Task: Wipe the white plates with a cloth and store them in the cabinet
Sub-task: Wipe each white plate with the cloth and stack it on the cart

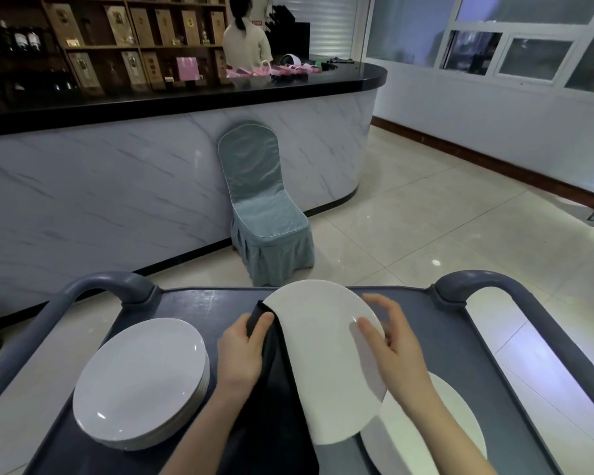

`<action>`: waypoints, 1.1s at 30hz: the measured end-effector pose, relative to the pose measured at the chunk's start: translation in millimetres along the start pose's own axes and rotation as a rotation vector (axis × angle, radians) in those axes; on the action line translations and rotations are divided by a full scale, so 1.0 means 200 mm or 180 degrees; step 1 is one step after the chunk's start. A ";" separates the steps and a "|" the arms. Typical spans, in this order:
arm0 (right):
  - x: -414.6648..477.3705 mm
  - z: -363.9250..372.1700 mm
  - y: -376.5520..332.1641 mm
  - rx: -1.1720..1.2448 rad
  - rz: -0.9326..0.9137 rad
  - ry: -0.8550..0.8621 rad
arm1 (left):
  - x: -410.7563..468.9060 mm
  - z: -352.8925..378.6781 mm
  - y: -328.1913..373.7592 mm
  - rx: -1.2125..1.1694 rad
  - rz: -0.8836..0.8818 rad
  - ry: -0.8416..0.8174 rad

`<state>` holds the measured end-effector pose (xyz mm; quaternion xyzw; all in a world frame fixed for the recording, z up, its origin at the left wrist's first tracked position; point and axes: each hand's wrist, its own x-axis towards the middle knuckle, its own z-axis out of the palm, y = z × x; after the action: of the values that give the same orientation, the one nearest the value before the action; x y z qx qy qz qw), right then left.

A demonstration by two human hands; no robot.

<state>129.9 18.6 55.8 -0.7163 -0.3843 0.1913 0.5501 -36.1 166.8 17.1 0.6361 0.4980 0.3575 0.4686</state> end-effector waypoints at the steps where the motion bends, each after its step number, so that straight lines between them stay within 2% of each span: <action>1: 0.04 -0.03 -0.01 -0.0305 -0.0207 -0.0331 | 0.02 -0.01 0.02 0.0163 0.0227 -0.0183; 4: 0.11 -0.05 -0.07 -0.0893 -0.0547 -0.1242 | 0.07 0.01 0.10 0.0582 0.0898 -0.1049; 5: 0.11 -0.04 -0.07 -0.0936 -0.0577 -0.1410 | 0.08 0.03 0.12 0.0687 0.1095 -0.1319; 7: 0.10 0.00 -0.05 -0.0852 -0.0548 -0.1386 | 0.09 0.05 0.12 0.0765 0.1336 -0.1575; 10: 0.08 0.00 -0.02 -0.0574 -0.0475 -0.0991 | 0.09 0.07 0.04 0.0363 0.0919 -0.1396; 13: 0.09 -0.03 0.01 -0.0138 -0.0115 -0.0261 | 0.05 0.08 -0.11 -0.0095 0.0166 -0.0744; 15: 0.08 -0.05 0.03 -0.0017 0.0029 0.0069 | 0.02 0.09 -0.16 -0.0081 -0.0114 -0.0504; 18: 0.06 -0.06 0.04 -0.0212 -0.0042 -0.0114 | 0.04 0.10 -0.14 0.0119 0.0038 -0.0620; 23: 0.04 -0.01 0.02 -0.0399 -0.0211 -0.0881 | 0.10 0.09 0.04 0.0633 0.0925 -0.1617; 25: 0.02 0.02 0.03 -0.0268 -0.0182 -0.0912 | 0.10 0.09 0.05 0.0756 0.1031 -0.1742; 27: 0.03 0.00 0.03 -0.0131 -0.0150 -0.0764 | 0.09 0.09 0.02 0.0503 0.0829 -0.1475; 30: 0.05 -0.04 0.04 0.0135 -0.0005 -0.0372 | 0.03 0.11 -0.08 0.0019 0.0302 -0.0782; 33: 0.04 -0.04 0.08 0.0276 0.0265 -0.0065 | -0.01 0.11 -0.14 0.0112 -0.0036 -0.0543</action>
<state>145.6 18.7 45.3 -0.7052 -0.3511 0.2379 0.5682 -24.1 161.7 -16.4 0.6695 0.4661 0.2906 0.5000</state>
